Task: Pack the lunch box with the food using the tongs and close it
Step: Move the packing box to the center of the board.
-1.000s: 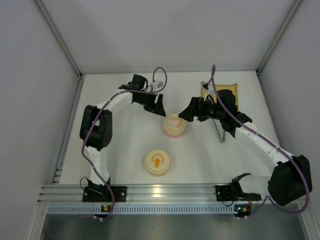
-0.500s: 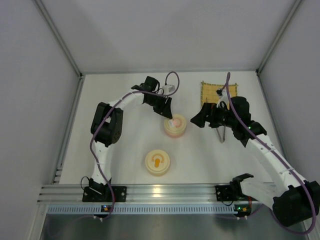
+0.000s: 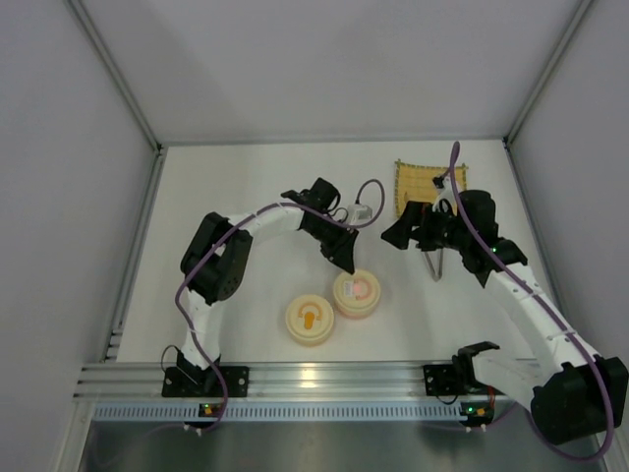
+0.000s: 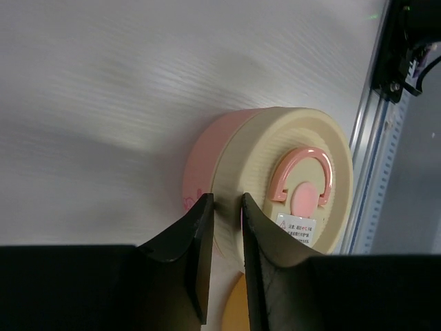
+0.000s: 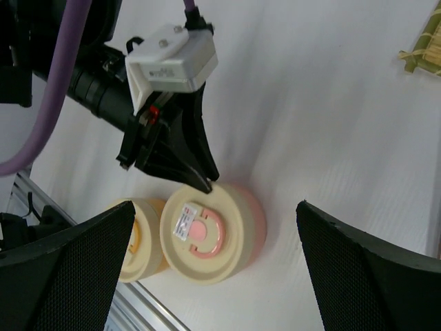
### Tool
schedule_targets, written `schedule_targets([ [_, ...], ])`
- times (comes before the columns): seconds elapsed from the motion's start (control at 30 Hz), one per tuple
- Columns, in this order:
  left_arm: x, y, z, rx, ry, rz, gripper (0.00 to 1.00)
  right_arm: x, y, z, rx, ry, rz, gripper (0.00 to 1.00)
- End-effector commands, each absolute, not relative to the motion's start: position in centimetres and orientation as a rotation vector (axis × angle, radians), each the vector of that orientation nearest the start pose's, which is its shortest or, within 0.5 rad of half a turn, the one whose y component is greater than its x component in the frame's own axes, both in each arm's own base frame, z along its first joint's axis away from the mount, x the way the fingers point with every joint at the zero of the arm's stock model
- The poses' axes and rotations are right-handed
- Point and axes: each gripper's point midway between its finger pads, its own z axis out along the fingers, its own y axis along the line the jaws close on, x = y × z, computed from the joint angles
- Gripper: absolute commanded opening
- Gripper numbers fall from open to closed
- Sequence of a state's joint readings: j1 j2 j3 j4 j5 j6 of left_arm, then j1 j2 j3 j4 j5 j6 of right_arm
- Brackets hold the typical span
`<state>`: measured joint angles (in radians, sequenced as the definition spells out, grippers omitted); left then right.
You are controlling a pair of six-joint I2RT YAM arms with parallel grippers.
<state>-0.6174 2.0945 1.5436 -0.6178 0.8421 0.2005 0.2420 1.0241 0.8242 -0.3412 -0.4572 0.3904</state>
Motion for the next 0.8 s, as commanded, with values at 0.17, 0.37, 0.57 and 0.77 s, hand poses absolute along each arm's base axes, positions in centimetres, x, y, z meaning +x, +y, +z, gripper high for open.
schedule_targets([
  [0.17, 21.0, -33.4, 4.1, 1.487, 2.459, -1.209, 0.24, 27.9, 15.4, 20.4, -0.115, 2.154, 0.854, 0.99],
  [0.37, 20.5, -33.7, 4.4, 1.509, 2.449, -1.211, 0.26, 28.1, 15.4, 20.5, -0.116, 2.15, 0.855, 0.99],
  [0.57, 22.7, -34.1, 8.0, 1.401, 2.397, -1.215, 0.65, 28.2, 15.3, 20.9, -0.127, 2.138, 0.848, 0.99],
  [0.77, 28.3, -32.6, 18.5, 1.16, 2.211, -1.238, 0.98, 28.5, 15.0, 21.4, -0.139, 2.13, 0.824, 0.99],
])
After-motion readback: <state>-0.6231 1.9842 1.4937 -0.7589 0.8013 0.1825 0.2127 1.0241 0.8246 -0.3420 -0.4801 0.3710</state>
